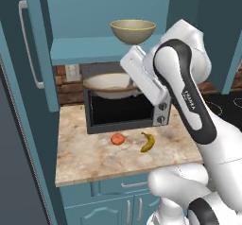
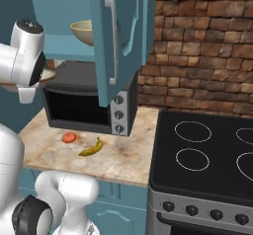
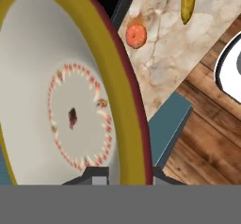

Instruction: Pick both bowls and place them on the counter. Then place the banana in one bowl and place the squash in the other bowl.

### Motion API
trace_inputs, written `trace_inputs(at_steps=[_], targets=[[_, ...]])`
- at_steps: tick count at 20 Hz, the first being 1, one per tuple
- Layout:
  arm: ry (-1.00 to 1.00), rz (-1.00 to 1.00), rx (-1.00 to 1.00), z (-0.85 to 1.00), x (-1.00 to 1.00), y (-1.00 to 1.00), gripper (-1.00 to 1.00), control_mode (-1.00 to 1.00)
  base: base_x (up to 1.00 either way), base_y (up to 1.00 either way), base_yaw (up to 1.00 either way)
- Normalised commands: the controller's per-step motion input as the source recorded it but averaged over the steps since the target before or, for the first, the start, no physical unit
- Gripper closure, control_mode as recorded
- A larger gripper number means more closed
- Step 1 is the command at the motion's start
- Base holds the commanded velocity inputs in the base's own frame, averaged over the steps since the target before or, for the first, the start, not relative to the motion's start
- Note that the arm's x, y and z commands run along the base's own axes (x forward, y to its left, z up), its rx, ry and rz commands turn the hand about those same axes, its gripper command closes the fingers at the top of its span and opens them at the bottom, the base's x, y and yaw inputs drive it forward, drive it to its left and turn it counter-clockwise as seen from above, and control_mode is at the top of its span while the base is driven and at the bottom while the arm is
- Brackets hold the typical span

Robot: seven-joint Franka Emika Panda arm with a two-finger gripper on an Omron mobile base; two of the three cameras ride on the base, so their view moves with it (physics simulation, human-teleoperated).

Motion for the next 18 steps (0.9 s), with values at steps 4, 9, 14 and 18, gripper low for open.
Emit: trace_inputs(at_steps=[4,9,14,18], targets=[[0.01,0.05,0.00,-0.62,-0.43,-0.09,1.00,-1.00,0.00,0.00,0.00],[-0.02,0.13,0.00,-0.64,-0.19,0.00,1.00,-1.00,0.00,0.00,0.00],[-0.01,0.18,0.00,-0.64,-0.13,0.03,1.00,-1.00,0.00,0.00,0.00],[0.00,0.16,0.00,-0.57,-0.02,0.14,1.00,-1.00,0.00,0.00,0.00]])
